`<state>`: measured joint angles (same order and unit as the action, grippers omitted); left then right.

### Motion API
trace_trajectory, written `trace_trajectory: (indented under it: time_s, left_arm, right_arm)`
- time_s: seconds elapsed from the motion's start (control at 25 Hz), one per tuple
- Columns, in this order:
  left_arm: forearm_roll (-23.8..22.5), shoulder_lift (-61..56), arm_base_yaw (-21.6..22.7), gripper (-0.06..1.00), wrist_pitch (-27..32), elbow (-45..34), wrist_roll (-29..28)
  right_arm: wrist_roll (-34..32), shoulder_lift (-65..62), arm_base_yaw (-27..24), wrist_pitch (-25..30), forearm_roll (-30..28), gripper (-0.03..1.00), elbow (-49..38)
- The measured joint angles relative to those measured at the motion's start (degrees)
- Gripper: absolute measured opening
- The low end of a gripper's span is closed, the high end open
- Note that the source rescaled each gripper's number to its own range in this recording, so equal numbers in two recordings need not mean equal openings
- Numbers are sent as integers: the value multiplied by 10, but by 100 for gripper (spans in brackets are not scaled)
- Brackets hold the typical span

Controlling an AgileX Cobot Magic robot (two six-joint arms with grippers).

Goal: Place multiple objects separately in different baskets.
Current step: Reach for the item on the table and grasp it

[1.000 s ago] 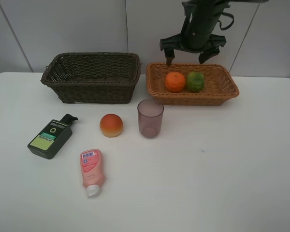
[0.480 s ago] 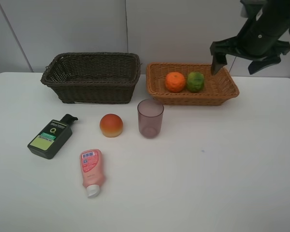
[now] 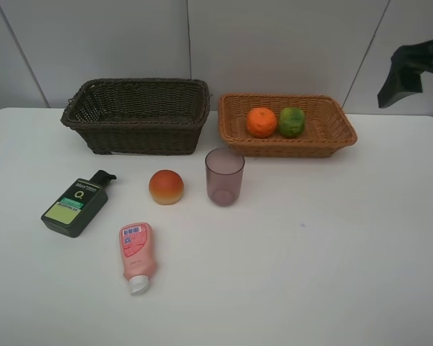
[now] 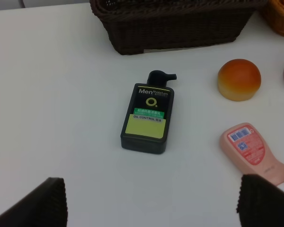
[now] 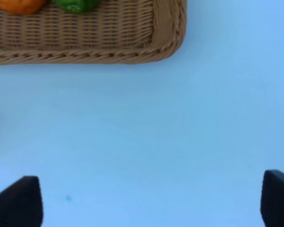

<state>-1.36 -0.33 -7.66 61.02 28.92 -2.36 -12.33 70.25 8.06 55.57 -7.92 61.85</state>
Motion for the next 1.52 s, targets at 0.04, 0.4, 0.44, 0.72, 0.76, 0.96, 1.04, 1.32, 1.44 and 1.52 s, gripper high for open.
trace_trajectory:
  time_s: [0.04, 0.4, 0.44, 0.72, 0.76, 0.96, 1.04, 1.32, 1.44, 1.52]
  left_arm:
    - [0, 0, 0, 93, 0, 0, 0]
    - [0, 0, 0, 93, 0, 0, 0]
    - [0, 0, 0, 93, 0, 0, 0]
    - [0, 0, 0, 93, 0, 0, 0]
    - [0, 0, 0, 93, 0, 0, 0]
    - [0, 0, 0, 93, 0, 0, 0]
    - [0, 0, 0, 93, 0, 0, 0]
    - [0, 0, 0, 93, 0, 0, 0]
    - [0, 0, 0, 93, 0, 0, 0]
    - [0, 0, 0, 93, 0, 0, 0]
  right_arm:
    - [4, -23, 0, 1, 0, 100, -11]
    - [14, -233, -1, 23, 1, 100, -98]
    - [16, -260, -1, 27, 3, 100, -104]
    - [73, -448, -1, 80, 33, 100, -148]
    - [74, -472, -1, 85, 33, 100, -155]
    - [74, -569, -1, 98, 35, 100, -174]
    - [74, -601, -1, 100, 35, 100, -174]
    - [74, -668, -1, 120, 35, 100, -193]
    - [74, -695, -1, 119, 29, 100, -221]
    - [74, -705, -1, 113, 28, 100, -240]
